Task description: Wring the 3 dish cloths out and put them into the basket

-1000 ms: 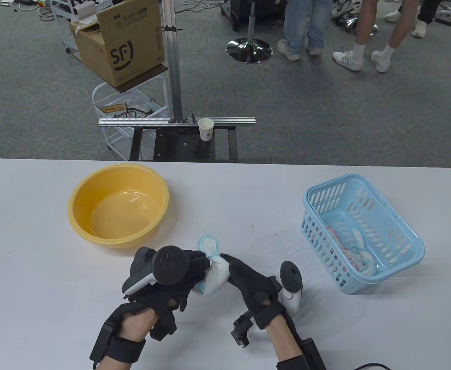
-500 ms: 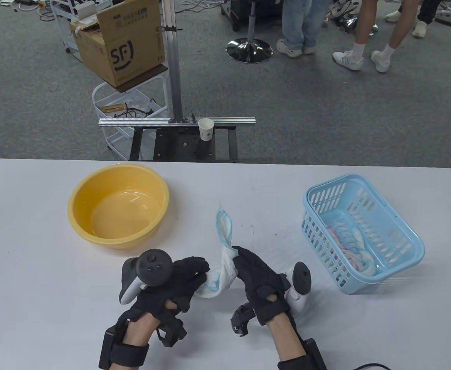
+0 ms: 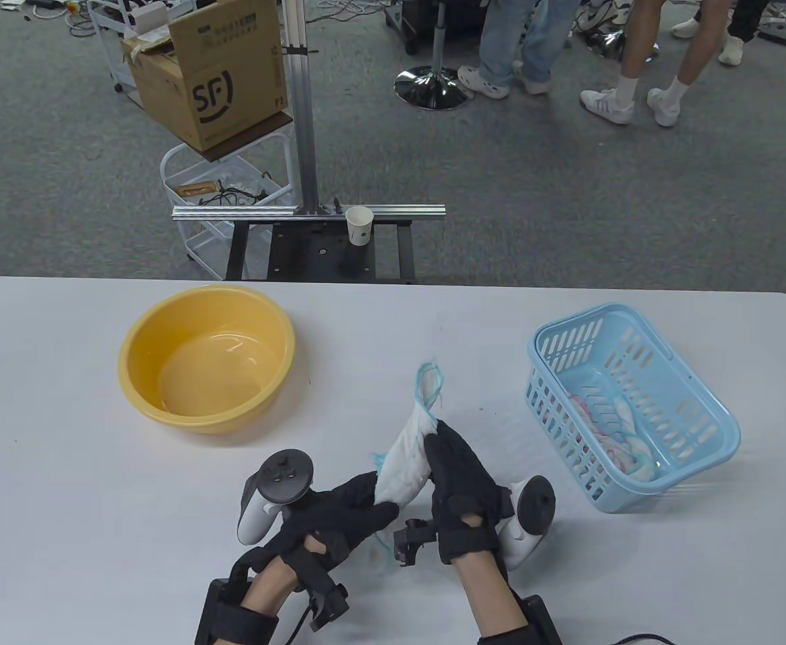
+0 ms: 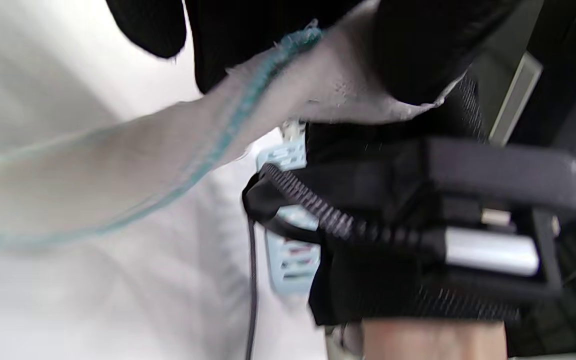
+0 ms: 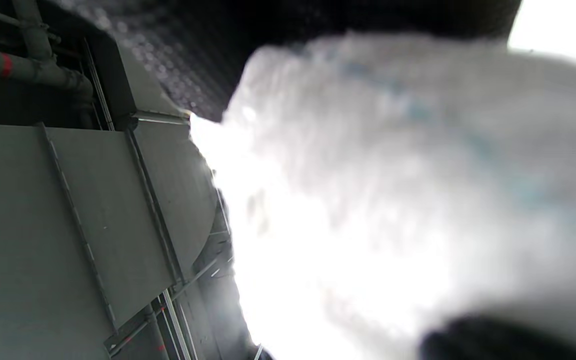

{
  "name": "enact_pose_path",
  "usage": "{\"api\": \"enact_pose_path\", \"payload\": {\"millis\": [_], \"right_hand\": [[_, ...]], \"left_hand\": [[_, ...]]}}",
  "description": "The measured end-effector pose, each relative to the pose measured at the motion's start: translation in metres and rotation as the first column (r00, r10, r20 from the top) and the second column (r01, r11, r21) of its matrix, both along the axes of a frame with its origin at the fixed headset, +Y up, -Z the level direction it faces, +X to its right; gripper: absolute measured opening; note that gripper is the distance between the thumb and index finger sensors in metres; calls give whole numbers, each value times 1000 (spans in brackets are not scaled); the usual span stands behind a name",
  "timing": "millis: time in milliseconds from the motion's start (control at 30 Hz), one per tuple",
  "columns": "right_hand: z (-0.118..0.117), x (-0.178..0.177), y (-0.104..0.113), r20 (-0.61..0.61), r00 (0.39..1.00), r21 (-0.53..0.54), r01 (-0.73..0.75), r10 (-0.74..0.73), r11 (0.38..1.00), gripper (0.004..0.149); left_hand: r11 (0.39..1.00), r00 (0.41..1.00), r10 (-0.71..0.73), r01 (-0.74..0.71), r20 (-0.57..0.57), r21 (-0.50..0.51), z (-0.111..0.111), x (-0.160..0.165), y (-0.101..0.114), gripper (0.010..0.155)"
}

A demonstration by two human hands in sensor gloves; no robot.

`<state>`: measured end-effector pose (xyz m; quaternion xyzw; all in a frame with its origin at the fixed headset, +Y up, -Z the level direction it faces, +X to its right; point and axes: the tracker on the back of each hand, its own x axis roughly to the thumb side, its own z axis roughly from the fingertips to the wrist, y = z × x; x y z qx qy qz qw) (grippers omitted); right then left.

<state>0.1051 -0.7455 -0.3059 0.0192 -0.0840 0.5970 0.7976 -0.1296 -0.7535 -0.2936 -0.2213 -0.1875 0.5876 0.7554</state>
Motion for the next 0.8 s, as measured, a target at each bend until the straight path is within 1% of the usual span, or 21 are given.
{"api": "enact_pose_path", "payload": {"millis": [67, 133, 167, 200, 233, 300, 367, 400, 500, 533, 600, 633, 700, 800], "right_hand": [[-3, -2, -2, -87, 996, 15, 7, -6, 1000, 45], [-6, -8, -4, -231, 972, -2, 38, -37, 999, 58], [-7, -10, -6, -287, 957, -21, 34, -39, 999, 68], [-7, -14, -8, -371, 928, -42, 9, -24, 999, 76], [-7, -18, -11, -445, 896, -56, -44, 14, 997, 81], [-8, -23, -18, -505, 860, -55, -118, 75, 991, 86], [-6, -24, -27, -551, 831, -112, -166, 78, 980, 90], [-6, -24, -29, -556, 827, -119, -173, 79, 978, 90], [-7, -18, -43, -584, 809, -195, -226, 72, 954, 90], [-8, -15, -46, -613, 787, -207, -244, 68, 947, 89], [-9, -14, -47, -649, 757, -208, -271, 75, 940, 87], [-9, -14, -47, -651, 755, -200, -273, 81, 941, 86], [-10, -15, -42, -622, 773, -167, -280, 120, 945, 83], [-9, -19, -36, -637, 763, -123, -238, 107, 963, 83]], "left_hand": [[999, 999, 36, -36, -22, -14, -1, -6, 0, 51], [1000, 999, 19, -19, -47, 1, -3, -14, 0, 50], [1000, 999, 8, -8, -53, 8, -3, -16, 0, 49], [1000, 999, -2, 3, -51, 11, -3, -19, 0, 49], [1000, 999, 8, -8, -44, 4, -4, -21, -2, 49], [998, 998, 53, -54, -29, -21, -4, -22, -4, 48], [995, 995, 98, -98, -3, -29, -5, -22, -6, 48], [994, 995, 103, -103, -6, -30, -5, -22, -6, 48], [993, 993, 118, -118, -11, -26, -5, -24, -6, 49], [992, 992, 124, -124, -18, -25, -5, -25, -6, 49], [991, 991, 130, -131, -19, -28, -5, -25, -6, 49], [990, 991, 135, -136, -20, -30, -5, -26, -5, 49], [990, 991, 135, -136, -20, -27, -5, -26, -5, 50], [986, 987, 158, -158, -1, -55, -4, -23, -6, 50]]}}
